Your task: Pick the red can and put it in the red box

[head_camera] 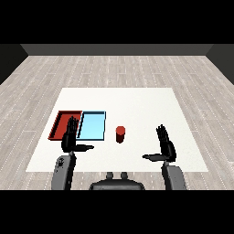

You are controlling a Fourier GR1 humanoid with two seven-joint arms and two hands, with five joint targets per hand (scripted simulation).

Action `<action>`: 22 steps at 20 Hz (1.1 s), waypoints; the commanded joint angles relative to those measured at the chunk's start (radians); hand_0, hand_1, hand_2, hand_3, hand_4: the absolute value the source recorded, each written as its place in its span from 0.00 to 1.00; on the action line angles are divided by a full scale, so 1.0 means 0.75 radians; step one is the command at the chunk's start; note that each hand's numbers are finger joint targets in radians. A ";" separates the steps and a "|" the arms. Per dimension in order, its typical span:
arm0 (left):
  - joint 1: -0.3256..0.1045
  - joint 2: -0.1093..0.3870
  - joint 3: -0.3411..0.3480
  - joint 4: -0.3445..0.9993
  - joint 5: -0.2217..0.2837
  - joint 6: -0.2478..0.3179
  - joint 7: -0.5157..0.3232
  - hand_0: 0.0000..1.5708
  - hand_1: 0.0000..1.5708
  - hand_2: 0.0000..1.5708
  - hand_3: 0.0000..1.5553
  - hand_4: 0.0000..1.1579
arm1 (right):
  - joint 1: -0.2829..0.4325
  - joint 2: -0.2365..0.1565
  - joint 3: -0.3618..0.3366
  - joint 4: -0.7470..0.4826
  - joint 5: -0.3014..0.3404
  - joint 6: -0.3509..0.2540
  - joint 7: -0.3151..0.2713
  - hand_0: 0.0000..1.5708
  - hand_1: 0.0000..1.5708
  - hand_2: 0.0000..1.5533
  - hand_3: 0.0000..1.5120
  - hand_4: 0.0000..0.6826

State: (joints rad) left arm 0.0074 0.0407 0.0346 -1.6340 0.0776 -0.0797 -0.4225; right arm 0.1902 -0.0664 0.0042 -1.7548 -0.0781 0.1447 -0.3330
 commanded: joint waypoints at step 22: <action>0.023 0.024 0.048 -0.057 0.056 -0.013 0.014 0.00 0.00 0.00 0.00 0.00 | -0.302 0.088 0.160 0.406 -0.074 -0.138 0.012 0.00 0.00 0.00 0.00 0.00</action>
State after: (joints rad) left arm -0.0018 0.0428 0.0578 -1.6184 0.1046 -0.0855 -0.4467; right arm -0.0087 -0.0034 0.1023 -1.5207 -0.1122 0.0470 -0.2819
